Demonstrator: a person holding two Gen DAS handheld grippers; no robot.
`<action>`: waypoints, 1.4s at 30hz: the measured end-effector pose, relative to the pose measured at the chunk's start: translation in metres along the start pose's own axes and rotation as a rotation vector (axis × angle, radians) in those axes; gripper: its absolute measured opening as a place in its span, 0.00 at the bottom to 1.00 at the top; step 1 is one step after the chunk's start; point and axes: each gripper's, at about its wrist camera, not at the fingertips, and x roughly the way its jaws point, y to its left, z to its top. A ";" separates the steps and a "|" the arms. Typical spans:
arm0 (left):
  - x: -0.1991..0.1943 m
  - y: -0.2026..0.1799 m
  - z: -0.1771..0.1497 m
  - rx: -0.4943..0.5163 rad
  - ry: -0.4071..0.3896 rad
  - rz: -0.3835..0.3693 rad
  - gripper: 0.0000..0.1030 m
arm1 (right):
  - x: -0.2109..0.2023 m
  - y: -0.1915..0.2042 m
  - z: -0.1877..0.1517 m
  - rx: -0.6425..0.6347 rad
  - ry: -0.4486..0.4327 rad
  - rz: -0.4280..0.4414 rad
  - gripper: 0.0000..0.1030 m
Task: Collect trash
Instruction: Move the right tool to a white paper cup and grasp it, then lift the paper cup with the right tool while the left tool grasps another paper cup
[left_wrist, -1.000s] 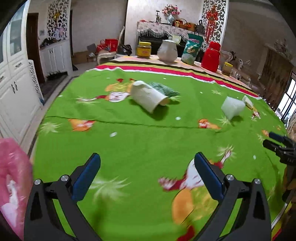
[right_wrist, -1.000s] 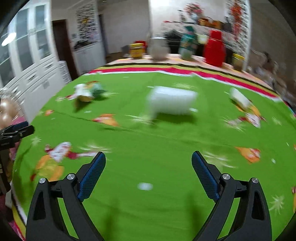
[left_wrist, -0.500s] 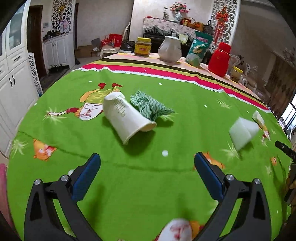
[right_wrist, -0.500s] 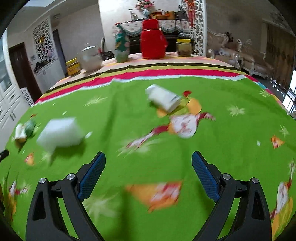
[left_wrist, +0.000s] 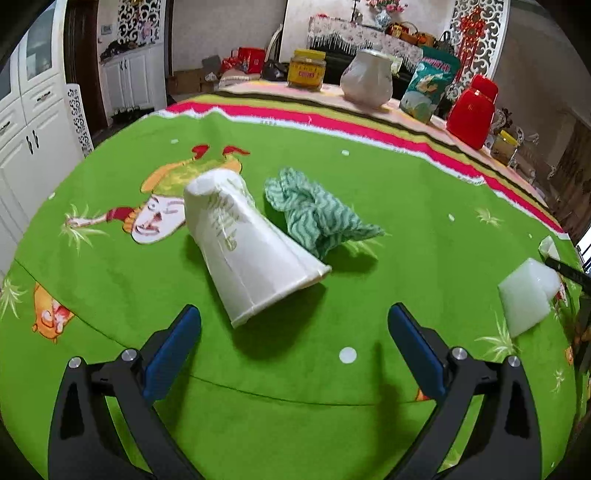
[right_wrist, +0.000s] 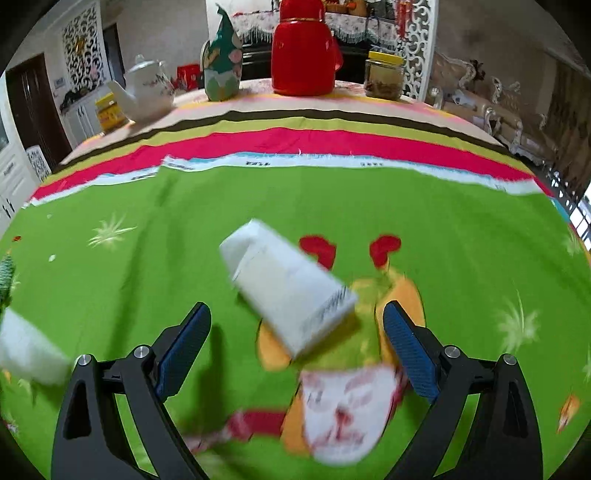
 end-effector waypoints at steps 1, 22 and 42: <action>0.001 -0.001 0.000 -0.001 0.002 -0.001 0.95 | 0.004 0.000 0.003 -0.005 0.006 0.011 0.87; 0.001 0.020 0.015 -0.073 -0.020 0.007 0.51 | -0.002 0.027 -0.001 -0.118 -0.005 0.053 0.58; -0.039 0.045 -0.032 -0.025 -0.025 0.042 0.91 | -0.095 0.047 -0.096 0.007 -0.027 0.159 0.58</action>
